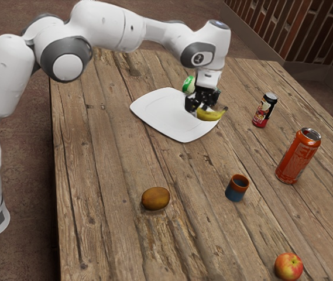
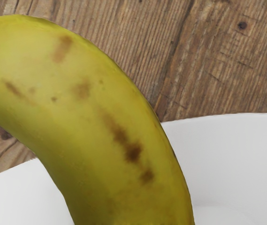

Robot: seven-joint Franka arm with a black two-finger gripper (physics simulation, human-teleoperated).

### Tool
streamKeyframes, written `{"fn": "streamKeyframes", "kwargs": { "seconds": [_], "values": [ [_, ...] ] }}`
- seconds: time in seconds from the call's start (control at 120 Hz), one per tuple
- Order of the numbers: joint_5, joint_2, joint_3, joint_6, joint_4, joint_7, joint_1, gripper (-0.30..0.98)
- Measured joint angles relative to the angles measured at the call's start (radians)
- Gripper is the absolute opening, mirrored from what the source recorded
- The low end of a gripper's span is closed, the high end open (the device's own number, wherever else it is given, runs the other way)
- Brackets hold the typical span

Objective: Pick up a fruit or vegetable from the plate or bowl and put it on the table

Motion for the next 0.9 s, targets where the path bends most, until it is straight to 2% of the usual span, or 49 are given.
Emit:
{"fn": "streamKeyframes", "kwargs": {
  "seconds": [0.333, 0.642, 0.767, 0.9],
  "values": [
    [-0.015, 0.098, -0.007, 0.013, 0.142, -0.005, -0.093, 0.16],
    [-0.016, 0.117, -0.007, 0.040, 0.158, -0.008, -0.115, 0.17],
    [-0.017, 0.117, -0.008, 0.047, 0.157, -0.010, -0.122, 0.45],
    [-0.016, 0.116, -0.007, 0.055, 0.157, -0.021, -0.123, 0.60]
  ]
}}
